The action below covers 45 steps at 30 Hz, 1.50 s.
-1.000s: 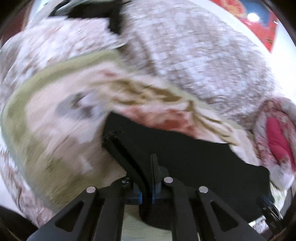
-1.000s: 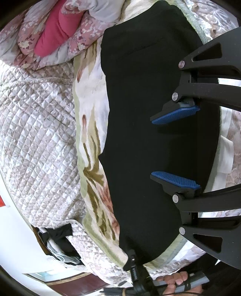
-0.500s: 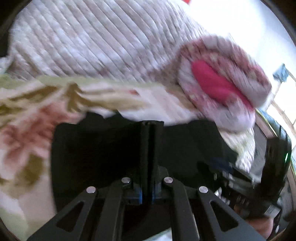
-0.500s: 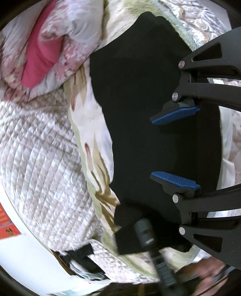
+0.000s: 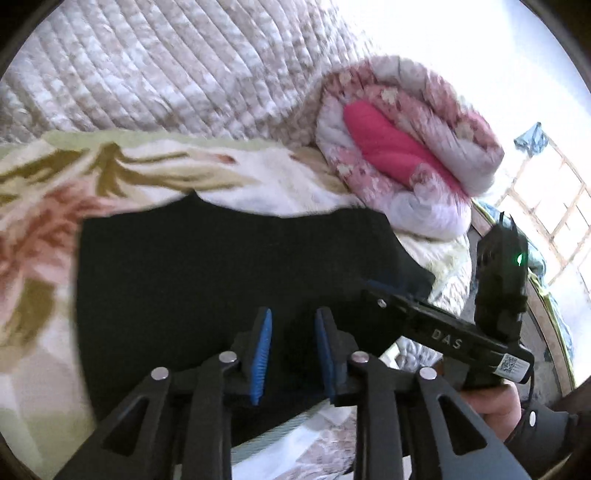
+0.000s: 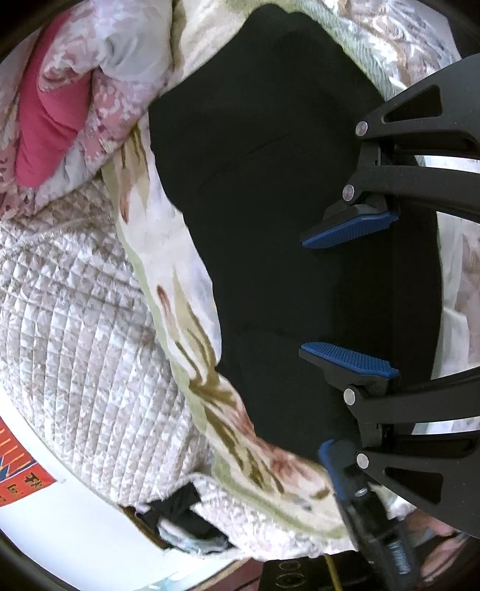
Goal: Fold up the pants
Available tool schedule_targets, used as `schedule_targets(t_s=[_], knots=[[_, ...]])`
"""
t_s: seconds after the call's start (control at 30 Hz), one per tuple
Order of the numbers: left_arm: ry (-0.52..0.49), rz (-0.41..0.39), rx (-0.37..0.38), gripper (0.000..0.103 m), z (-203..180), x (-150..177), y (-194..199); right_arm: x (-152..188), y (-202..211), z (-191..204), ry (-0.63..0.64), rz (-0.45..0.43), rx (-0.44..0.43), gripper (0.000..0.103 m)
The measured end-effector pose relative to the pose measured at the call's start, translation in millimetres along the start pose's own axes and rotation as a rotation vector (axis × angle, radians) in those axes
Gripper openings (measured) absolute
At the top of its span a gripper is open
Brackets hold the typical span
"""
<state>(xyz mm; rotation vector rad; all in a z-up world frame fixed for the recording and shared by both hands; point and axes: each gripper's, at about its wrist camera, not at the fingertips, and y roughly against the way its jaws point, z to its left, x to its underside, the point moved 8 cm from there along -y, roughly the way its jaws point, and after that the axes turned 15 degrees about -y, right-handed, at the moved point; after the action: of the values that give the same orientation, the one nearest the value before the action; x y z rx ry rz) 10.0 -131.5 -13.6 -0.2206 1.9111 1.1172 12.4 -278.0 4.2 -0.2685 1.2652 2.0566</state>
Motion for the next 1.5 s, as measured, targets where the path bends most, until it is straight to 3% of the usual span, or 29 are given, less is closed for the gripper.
schedule_targets(t_s=[0.2,0.3,0.47,0.63,0.77,0.93,1.1,1.2,1.5], knots=[[0.064,0.002,-0.201,0.031,66,0,16,1,-27,23,0.016,0.123,-0.091,0.054],[0.116,0.001,-0.234,0.032,87,8,19,1,-52,26,0.016,0.202,-0.092,0.054],[0.143,0.019,-0.268,0.032,100,21,14,-7,-76,34,0.013,0.247,-0.134,0.053],[0.144,0.022,-0.276,0.032,103,23,13,-9,-85,40,0.015,0.270,-0.153,0.052],[0.132,0.026,-0.279,0.032,100,23,10,-3,-85,38,-0.010,0.311,-0.184,0.021],[0.122,0.028,-0.285,0.032,98,23,7,-2,-87,37,-0.014,0.321,-0.189,0.005],[0.115,0.020,-0.279,0.032,95,22,7,-11,-68,47,0.030,0.241,-0.192,0.002],[0.105,0.024,-0.274,0.032,93,24,5,-8,-77,30,0.002,0.252,-0.127,0.002],[0.065,0.030,-0.250,0.032,81,25,5,-9,-71,26,0.022,0.211,-0.101,0.004]])
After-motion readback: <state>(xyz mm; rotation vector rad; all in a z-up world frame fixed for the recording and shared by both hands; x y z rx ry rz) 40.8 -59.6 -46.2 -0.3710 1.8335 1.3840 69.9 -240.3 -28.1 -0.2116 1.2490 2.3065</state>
